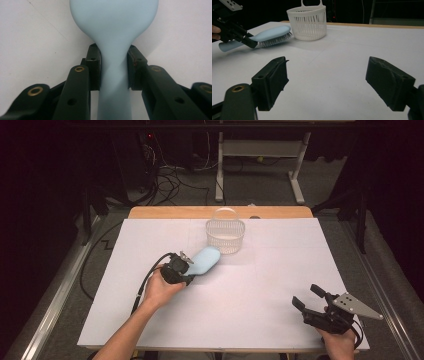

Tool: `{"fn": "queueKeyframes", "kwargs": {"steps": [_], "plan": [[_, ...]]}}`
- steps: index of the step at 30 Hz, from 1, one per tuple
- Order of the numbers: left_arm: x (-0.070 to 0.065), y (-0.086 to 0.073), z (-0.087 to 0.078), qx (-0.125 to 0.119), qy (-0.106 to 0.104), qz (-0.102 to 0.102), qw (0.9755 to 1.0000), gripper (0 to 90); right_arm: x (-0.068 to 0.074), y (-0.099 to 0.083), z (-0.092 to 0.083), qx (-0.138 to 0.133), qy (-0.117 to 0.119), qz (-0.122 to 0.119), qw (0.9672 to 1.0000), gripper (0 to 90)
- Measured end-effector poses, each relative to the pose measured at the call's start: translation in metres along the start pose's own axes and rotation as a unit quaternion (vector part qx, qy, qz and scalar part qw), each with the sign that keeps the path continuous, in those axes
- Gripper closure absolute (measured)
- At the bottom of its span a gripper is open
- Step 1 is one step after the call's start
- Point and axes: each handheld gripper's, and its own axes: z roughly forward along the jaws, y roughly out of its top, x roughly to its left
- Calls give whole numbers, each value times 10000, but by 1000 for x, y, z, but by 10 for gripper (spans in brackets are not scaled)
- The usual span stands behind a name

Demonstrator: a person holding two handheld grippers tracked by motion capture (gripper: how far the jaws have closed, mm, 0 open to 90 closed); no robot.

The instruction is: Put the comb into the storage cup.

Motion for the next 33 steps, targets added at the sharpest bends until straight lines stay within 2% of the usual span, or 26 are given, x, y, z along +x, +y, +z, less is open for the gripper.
{"fn": "queueKeyframes", "kwargs": {"steps": [8,18,33], "plan": [[-2,-6,-9,-306,-123,-96,9994,687,0,0,0,3,-7,-1,10000,184],[-4,-15,-17,-530,-234,-139,9982,687,0,0,0,6,-21,10,10000,184],[-11,-30,-31,-959,-369,-234,9944,688,0,0,1,13,-52,19,10000,183]]}}
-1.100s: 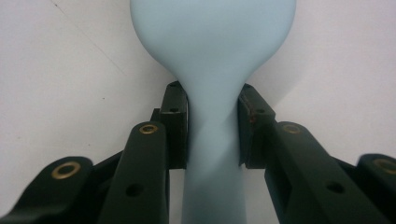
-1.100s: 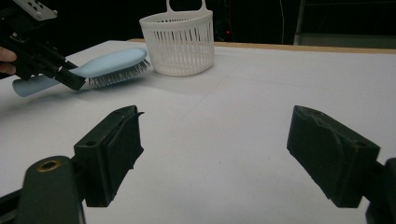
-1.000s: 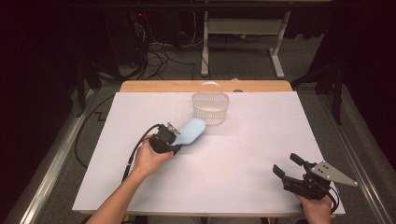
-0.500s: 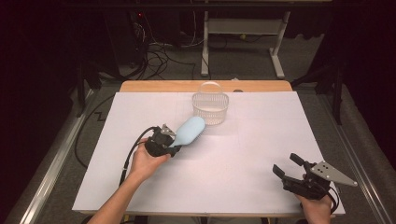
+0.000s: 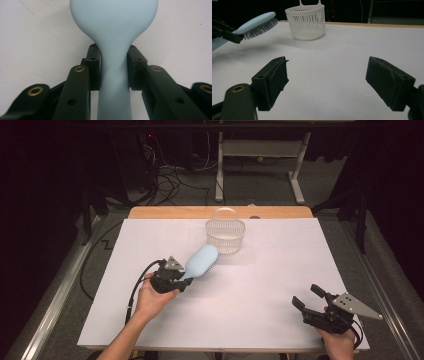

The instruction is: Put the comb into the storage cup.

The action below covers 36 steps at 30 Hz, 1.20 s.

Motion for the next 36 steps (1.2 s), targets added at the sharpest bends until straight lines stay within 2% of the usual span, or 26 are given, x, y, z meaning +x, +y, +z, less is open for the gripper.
{"fn": "queueKeyframes", "kwargs": {"steps": [11,14,19,25,33,36], "plan": [[-6,-15,-15,-388,-86,-94,9992,687,0,0,0,16,-13,-13,10000,184],[-7,-22,-19,-476,-91,-101,9988,688,0,0,1,53,-112,17,9999,209],[-8,-35,-26,-651,-99,-233,9976,688,0,0,1,39,-129,11,9999,206],[-12,-43,-32,-820,-140,-262,9962,688,1,1,1,34,-130,3,9999,200],[-21,-53,-34,-1041,-251,-327,9937,688,15,7,4,46,57,-241,9997,199],[-21,-54,-36,-1097,-247,-340,9931,688,20,9,7,33,162,-234,9996,197]]}}
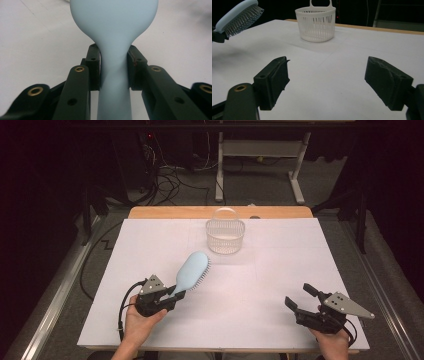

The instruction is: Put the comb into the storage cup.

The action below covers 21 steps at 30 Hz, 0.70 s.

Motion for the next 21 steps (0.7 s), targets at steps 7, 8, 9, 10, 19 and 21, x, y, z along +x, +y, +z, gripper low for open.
{"fn": "queueKeyframes", "kwargs": {"steps": [7,8,9,10,19,21], "plan": [[-2,-1,-3,-79,-41,6,10000,688,14,6,8,-102,258,-71,9996,197],[-3,-1,-3,-82,-50,17,10000,688,15,7,9,-122,295,-54,9995,197],[-4,-1,-3,-72,-56,43,9999,688,17,8,10,-141,327,-43,9994,197],[-5,-1,-2,-81,-77,52,9999,687,19,9,12,-154,343,-40,9993,197],[-13,2,2,-74,-137,216,9996,687,34,12,27,-217,649,4,9977,202],[-14,2,4,-72,-119,244,9996,688,36,12,28,-221,727,50,9971,211]]}}
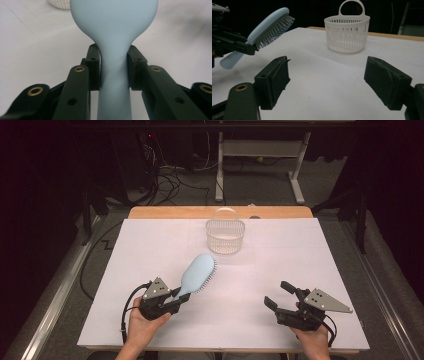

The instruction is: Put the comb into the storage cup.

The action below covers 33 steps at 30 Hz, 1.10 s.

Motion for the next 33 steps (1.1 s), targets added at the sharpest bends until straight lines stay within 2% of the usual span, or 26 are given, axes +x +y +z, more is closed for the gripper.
{"fn": "queueKeyframes", "kwargs": {"steps": [8,15,21,33], "plan": [[-5,4,8,7,-102,62,9999,687,2,0,5,19,70,51,10000,212],[-10,6,15,56,-113,138,9998,688,6,0,16,114,271,81,9995,215],[-13,7,17,44,-154,181,9997,687,14,0,26,195,413,-13,9990,216],[-20,8,22,70,-215,264,9994,688,22,4,38,169,508,-20,9986,191]]}}
